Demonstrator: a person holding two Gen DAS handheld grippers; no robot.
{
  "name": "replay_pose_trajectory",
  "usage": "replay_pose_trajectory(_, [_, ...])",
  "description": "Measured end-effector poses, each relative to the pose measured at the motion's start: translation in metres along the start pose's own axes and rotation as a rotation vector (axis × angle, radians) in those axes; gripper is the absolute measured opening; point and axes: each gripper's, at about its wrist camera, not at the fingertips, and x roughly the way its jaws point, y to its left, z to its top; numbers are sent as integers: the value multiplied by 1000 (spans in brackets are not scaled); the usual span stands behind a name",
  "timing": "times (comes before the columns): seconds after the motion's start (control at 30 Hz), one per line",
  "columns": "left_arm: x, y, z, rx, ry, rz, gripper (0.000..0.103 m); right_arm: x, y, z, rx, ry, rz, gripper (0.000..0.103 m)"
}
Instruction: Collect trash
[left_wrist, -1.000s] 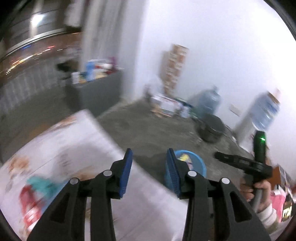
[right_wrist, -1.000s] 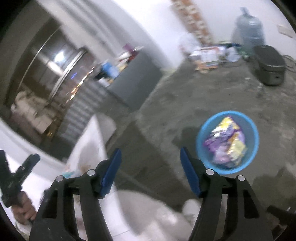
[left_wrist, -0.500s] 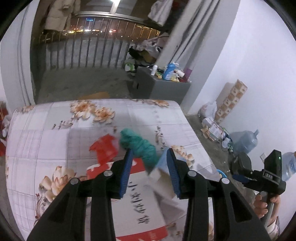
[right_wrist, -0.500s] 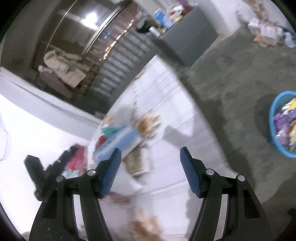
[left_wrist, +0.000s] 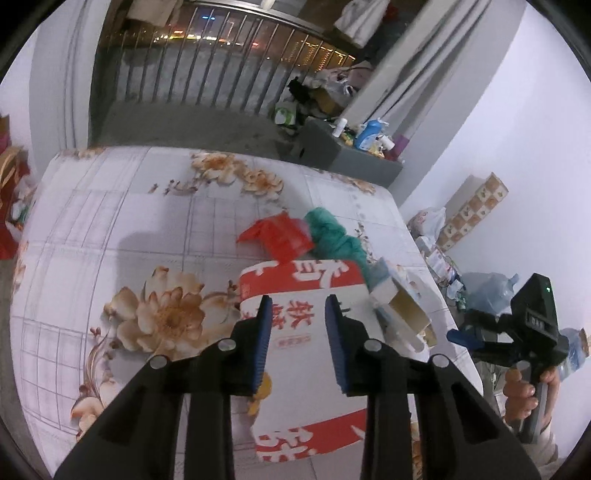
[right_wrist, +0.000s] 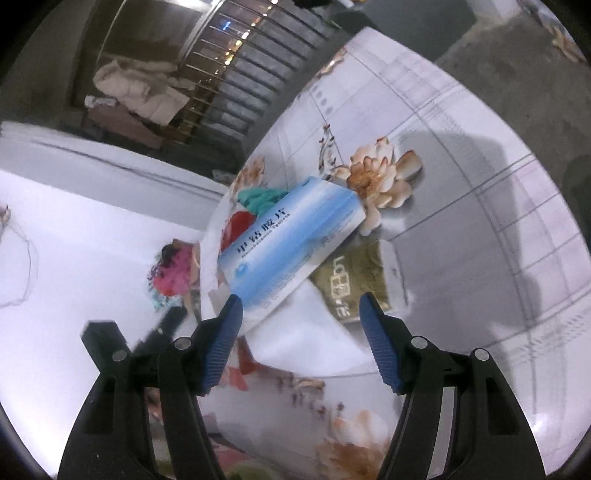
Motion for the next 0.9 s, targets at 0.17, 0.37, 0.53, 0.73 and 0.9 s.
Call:
replay_pose_trajectory(0.17, [12, -9, 19, 40, -19, -81, 24, 10, 5, 11, 47, -5, 24, 63])
replay_pose_trajectory(0.37, [72, -38, 53, 79, 97, -204, 13, 28, 0, 17, 136, 11, 32, 63])
replay_pose_trajectory(0.53, [120, -63, 57, 162, 230, -214, 12, 34, -9, 21, 206, 22, 61, 63])
replay_pose_trajectory(0.73, [134, -75, 45, 190, 294, -254, 12, 36, -11, 27, 210, 41, 72, 61])
replay_pose_trajectory(0.9, [138, -75, 40, 179, 306, -255, 12, 44, -6, 35, 193, 50, 49, 59])
